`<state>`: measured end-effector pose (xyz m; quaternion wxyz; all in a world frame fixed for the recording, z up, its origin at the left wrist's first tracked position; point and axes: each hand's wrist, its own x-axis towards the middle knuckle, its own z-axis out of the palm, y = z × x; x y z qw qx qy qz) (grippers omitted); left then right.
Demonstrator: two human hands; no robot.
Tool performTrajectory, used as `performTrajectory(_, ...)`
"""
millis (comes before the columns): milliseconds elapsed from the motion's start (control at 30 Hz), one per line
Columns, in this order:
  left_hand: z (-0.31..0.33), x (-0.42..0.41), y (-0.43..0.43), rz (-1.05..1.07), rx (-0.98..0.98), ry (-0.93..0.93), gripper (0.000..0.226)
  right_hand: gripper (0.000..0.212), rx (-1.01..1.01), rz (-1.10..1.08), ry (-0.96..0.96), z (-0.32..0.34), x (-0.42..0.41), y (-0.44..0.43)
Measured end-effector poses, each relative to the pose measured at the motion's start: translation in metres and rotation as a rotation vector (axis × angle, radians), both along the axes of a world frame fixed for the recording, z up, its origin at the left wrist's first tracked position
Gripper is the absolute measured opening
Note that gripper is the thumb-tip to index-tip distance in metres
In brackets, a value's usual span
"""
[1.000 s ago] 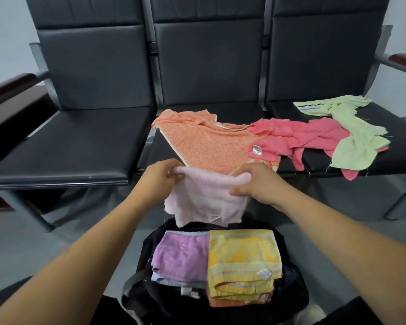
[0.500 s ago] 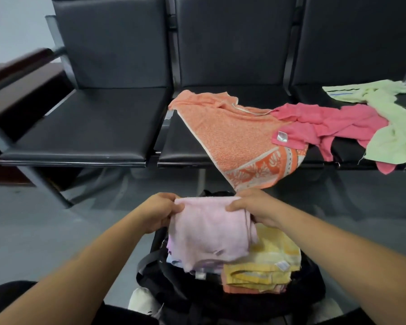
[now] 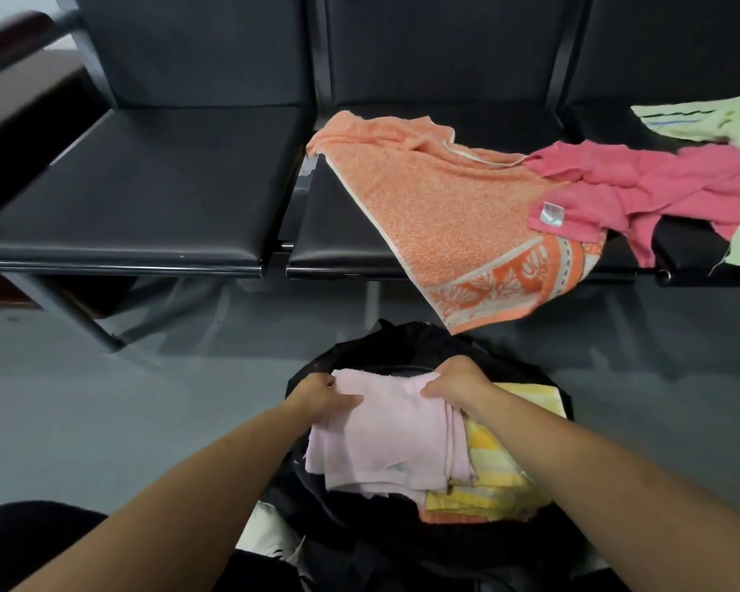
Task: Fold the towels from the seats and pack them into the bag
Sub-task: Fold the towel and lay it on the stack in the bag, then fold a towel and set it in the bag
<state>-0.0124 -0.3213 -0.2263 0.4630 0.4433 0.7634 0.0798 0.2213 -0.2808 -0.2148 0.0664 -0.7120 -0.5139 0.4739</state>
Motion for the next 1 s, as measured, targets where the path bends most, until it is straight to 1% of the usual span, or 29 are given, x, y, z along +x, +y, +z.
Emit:
performTrajectory(67,0.0,0.002,0.002,0.04,0.071,-0.027,0.026,0.038,-0.027,-0.032,0.007,-0.004,-0.001,0.0)
performTrajectory(100,-0.001,0.001,0.003,0.074,0.107,-0.058,0.014,0.042,-0.027,-0.054,0.024,-0.005,-0.002,-0.002)
performTrajectory(167,0.002,0.0,0.002,0.139,0.146,-0.11,0.011,0.044,-0.042,-0.13,0.086,-0.004,-0.004,-0.004)
performTrajectory(233,0.006,0.0,-0.002,0.189,0.163,-0.098,0.01,0.042,-0.083,-0.246,0.206,-0.004,-0.009,-0.005)
performTrajectory(333,0.008,-0.004,-0.009,0.25,0.169,-0.058,0.008,0.034,-0.196,-0.406,0.352,-0.007,-0.02,-0.008)
performTrajectory(400,0.011,-0.008,-0.014,0.251,0.157,-0.019,0.01,0.03,-0.218,-0.473,0.389,-0.009,-0.026,-0.011)
performTrajectory(433,0.011,-0.01,-0.016,0.224,0.152,0.009,0.015,0.024,-0.192,-0.46,0.357,-0.007,-0.028,-0.014)
performTrajectory(467,0.012,-0.011,-0.018,0.16,0.157,0.067,0.021,0.014,-0.139,-0.387,0.269,0.0,-0.029,-0.017)
performTrajectory(500,0.011,-0.011,-0.02,0.056,0.187,0.16,0.027,0.013,-0.065,-0.267,0.146,0.008,-0.029,-0.019)
performTrajectory(533,0.009,-0.009,-0.022,-0.072,0.246,0.263,0.033,0.023,0.013,-0.129,0.021,0.015,-0.028,-0.019)
performTrajectory(567,0.009,-0.004,-0.023,-0.21,0.328,0.342,0.04,0.031,0.092,-0.014,-0.066,0.021,-0.026,-0.017)
performTrajectory(600,0.01,0.004,-0.023,-0.341,0.419,0.378,0.047,0.035,0.157,0.075,-0.111,0.028,-0.023,-0.015)
performTrajectory(633,0.014,0.015,-0.022,-0.463,0.496,0.375,0.051,0.036,0.212,0.141,-0.131,0.038,-0.019,-0.012)
performTrajectory(667,0.018,0.027,-0.021,-0.589,0.547,0.35,0.055,0.033,0.252,0.174,-0.141,0.046,-0.013,-0.008)
performTrajectory(700,0.022,0.039,-0.02,-0.726,0.557,0.328,0.057,0.03,0.289,0.181,-0.156,0.055,-0.005,-0.001)
performTrajectory(733,0.025,0.051,-0.02,-0.868,0.52,0.33,0.059,0.028,0.31,0.173,-0.167,0.063,0.003,0.005)
performTrajectory(800,0.025,0.067,-0.024,-1.1,0.336,0.403,0.062,0.032,0.348,0.15,-0.186,0.078,0.024,0.013)
performTrajectory(833,0.022,0.07,-0.027,-1.16,0.233,0.442,0.063,0.03,0.347,0.147,-0.172,0.083,0.036,0.016)
performTrajectory(900,0.018,0.068,-0.031,-1.21,0.116,0.494,0.065,0.016,0.336,0.223,-0.173,0.087,0.057,0.013)
performTrajectory(933,0.017,0.066,-0.031,-1.224,0.094,0.516,0.065,0.023,0.345,0.332,-0.229,0.086,0.066,0.008)
performTrajectory(1000,0.017,0.062,-0.031,-1.23,0.067,0.544,0.065,0.061,0.314,0.686,-0.419,0.076,0.075,-0.013)
